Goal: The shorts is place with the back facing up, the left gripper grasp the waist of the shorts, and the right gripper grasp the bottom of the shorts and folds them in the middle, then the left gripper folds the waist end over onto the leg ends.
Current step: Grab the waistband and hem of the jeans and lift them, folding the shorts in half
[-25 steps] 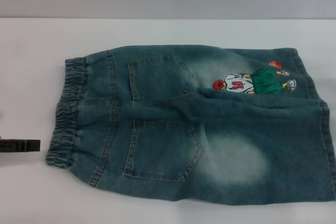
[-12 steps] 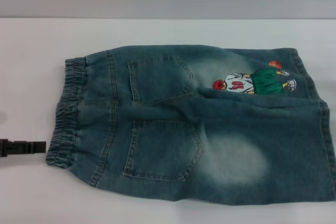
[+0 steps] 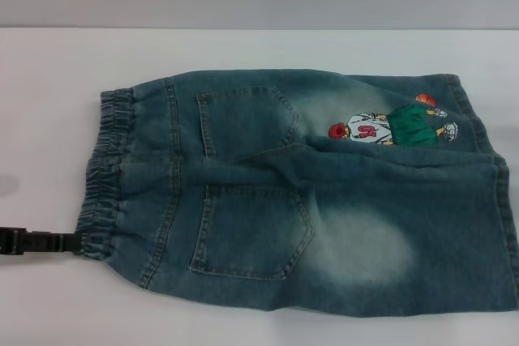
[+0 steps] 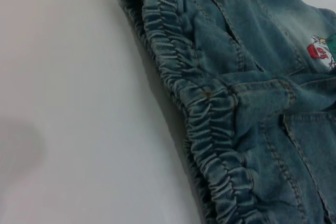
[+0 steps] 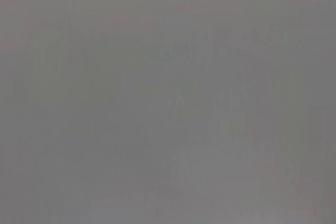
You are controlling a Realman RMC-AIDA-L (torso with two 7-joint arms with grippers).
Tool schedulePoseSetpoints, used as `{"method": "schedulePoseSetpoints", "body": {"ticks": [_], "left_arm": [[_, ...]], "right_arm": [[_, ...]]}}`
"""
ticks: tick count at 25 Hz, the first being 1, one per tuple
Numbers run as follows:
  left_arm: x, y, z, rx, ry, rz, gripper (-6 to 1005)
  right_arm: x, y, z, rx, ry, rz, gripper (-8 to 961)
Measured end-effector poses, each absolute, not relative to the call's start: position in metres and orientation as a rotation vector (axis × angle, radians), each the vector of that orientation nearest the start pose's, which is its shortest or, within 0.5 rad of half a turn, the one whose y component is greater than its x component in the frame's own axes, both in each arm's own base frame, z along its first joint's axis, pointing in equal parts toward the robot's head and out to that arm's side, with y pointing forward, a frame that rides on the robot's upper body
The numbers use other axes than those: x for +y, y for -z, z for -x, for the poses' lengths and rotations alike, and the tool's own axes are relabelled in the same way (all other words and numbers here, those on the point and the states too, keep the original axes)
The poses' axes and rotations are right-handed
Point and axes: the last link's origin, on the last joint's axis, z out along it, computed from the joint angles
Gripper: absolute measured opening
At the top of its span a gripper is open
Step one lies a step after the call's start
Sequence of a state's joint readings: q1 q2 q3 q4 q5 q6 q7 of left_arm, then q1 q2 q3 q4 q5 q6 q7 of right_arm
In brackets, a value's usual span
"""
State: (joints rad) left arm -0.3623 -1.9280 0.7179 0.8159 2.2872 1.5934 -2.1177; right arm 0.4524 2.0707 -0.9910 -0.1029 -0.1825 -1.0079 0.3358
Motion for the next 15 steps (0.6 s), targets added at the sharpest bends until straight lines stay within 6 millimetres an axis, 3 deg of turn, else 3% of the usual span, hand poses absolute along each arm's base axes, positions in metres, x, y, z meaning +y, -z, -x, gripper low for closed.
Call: {"method": "schedulePoseSetpoints", "body": {"ticks": [15], "left_arm": [[0.2884,-0.0613,0.3492,-1.619,0.19,2.4,841]], "right_arm": [[0.3385,-0.0425,-0.3853,0.778,-0.643,1.288,768]]}}
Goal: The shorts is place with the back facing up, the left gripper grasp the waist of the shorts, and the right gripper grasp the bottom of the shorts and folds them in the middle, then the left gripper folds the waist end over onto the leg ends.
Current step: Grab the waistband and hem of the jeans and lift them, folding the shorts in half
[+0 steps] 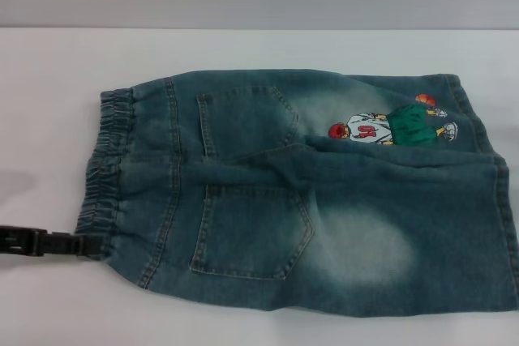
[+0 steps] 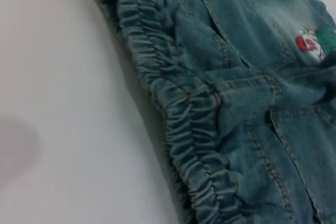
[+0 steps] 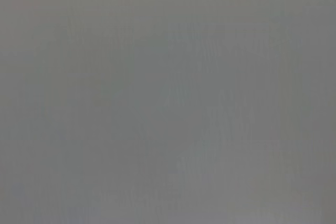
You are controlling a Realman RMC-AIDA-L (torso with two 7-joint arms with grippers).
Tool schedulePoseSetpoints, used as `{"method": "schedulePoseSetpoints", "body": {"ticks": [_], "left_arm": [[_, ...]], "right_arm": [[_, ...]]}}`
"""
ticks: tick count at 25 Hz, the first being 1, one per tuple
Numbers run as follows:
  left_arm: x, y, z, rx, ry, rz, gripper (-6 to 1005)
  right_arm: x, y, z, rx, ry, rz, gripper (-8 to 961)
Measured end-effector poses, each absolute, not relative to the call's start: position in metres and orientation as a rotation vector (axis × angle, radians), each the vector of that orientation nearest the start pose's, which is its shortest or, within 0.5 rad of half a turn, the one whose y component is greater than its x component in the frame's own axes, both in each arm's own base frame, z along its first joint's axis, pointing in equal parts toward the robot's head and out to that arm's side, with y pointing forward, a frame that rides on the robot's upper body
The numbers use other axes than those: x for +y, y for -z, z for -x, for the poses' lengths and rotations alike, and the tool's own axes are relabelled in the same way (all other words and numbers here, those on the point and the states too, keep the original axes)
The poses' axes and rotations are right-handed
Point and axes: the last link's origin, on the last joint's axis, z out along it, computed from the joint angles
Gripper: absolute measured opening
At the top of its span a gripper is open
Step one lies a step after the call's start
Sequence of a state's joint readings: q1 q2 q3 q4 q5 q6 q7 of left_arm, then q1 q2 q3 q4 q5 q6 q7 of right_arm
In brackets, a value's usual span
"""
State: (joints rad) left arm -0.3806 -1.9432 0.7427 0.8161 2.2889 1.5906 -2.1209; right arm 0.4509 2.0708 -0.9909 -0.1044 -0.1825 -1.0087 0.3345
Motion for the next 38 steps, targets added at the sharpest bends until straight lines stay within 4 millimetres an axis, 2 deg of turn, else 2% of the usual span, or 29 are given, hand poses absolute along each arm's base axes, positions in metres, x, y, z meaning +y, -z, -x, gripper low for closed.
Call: {"method": "schedulePoseSetpoints", "body": {"ticks": [4,29,38], "left_arm": [[0.292,-0.055,0.343,-1.607,0.17,2.434,841],[0.303,-0.056,0.325,-1.572,0.19,2.503,840],[0.305,-0.056,0.329,-1.584,0.125,2.482,840]], "right_arm": [[0.339,-0.043,-0.385,0.777,-0.644,1.288,767],[0.338,-0.044,-0.386,0.774,-0.643,1.286,768],[0.338,-0.044,-0.386,0.774,-0.643,1.286,769]]}}
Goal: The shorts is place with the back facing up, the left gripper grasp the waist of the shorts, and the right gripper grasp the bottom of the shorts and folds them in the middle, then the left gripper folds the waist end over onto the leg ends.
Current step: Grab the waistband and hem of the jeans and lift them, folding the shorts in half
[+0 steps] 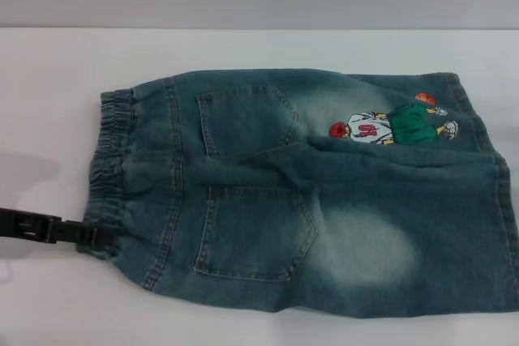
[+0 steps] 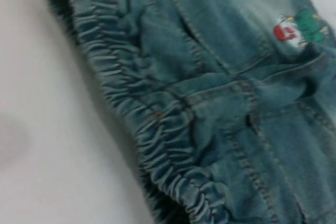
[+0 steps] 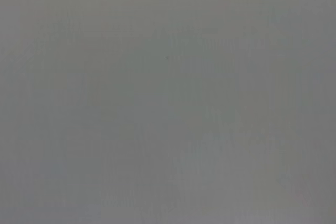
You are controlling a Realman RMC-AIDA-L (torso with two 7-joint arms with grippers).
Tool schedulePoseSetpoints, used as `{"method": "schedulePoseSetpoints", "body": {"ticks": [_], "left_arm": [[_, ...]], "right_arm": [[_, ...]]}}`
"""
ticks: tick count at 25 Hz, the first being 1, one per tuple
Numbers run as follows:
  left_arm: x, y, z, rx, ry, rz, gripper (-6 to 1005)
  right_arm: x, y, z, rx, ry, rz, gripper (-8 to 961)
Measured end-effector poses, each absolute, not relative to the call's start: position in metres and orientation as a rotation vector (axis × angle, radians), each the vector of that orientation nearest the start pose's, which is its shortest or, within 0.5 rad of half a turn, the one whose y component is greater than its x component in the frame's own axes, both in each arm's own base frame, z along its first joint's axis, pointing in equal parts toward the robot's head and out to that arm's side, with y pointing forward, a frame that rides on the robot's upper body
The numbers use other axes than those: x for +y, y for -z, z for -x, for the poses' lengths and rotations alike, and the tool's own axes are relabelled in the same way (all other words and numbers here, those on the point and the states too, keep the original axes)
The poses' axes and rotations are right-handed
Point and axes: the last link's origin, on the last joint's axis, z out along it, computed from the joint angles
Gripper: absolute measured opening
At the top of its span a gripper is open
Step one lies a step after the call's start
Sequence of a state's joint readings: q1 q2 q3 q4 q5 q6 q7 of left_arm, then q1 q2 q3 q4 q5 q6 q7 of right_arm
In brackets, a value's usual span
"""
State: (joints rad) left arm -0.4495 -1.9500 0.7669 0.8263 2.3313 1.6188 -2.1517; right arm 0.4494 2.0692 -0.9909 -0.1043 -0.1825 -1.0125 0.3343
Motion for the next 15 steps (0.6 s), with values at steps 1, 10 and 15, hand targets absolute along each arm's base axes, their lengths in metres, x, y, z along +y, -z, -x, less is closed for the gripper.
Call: {"method": "schedulePoseSetpoints", "body": {"ticks": [1,10,15], "left_arm": [[0.3057,-0.0561,0.3295,-1.585,0.117,2.474,840],[0.3123,-0.0581,0.3299,-1.562,0.119,2.443,841],[0.3133,-0.0587,0.3299,-1.559,0.114,2.442,796]], "right_arm": [[0.3381,-0.0435,-0.3856,0.774,-0.643,1.286,769],[0.339,-0.044,-0.3848,0.771,-0.646,1.287,768],[0.339,-0.0444,-0.3848,0.77,-0.646,1.286,768]]}}
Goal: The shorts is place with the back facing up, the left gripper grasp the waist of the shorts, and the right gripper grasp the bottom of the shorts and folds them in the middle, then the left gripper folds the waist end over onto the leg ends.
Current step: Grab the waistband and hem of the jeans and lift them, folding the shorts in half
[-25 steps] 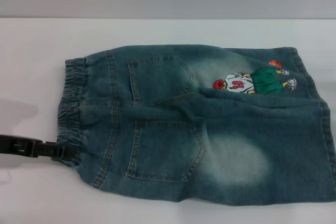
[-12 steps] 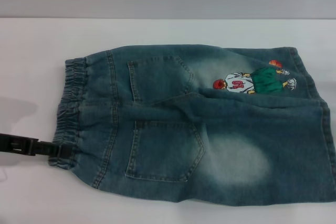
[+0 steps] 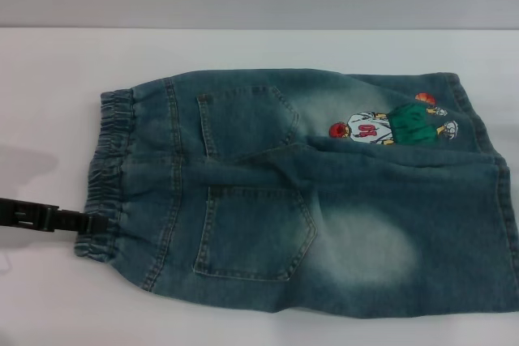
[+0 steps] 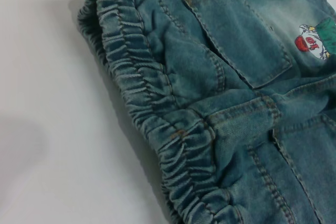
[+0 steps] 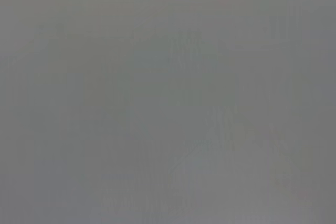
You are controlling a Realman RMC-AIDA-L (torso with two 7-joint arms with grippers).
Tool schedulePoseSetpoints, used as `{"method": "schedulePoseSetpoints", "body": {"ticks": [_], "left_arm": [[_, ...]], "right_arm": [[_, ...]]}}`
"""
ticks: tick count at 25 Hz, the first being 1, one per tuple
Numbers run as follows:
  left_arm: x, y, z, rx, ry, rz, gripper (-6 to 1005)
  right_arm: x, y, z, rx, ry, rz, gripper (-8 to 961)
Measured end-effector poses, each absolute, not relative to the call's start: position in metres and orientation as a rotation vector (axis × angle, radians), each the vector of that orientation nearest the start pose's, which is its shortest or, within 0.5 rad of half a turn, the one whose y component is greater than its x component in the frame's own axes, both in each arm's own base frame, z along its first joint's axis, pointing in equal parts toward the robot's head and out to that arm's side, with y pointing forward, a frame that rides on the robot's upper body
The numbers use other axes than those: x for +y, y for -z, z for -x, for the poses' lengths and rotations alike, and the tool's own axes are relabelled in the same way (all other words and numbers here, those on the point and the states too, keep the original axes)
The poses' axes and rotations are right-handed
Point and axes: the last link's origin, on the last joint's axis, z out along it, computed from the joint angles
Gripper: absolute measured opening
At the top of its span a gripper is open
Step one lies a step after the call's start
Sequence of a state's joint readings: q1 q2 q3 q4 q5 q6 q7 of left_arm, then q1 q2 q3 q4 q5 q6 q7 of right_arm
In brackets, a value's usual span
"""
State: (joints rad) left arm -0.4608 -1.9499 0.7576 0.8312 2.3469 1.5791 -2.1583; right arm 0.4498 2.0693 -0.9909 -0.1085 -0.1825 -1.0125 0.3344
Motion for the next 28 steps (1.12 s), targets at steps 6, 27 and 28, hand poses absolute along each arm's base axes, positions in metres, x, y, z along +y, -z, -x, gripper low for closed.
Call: {"method": "schedulePoseSetpoints", "body": {"ticks": [6,27,28], "left_arm": [[0.312,-0.057,0.33,-1.575,0.098,2.448,745],[0.306,-0.05,0.322,-1.621,0.075,2.51,728],[0.306,-0.049,0.32,-1.62,0.077,2.516,726]], "right_arm": [[0.34,-0.045,-0.384,0.768,-0.648,1.286,768],[0.341,-0.043,-0.382,0.759,-0.646,1.307,769],[0.341,-0.043,-0.382,0.76,-0.645,1.306,769]]}}
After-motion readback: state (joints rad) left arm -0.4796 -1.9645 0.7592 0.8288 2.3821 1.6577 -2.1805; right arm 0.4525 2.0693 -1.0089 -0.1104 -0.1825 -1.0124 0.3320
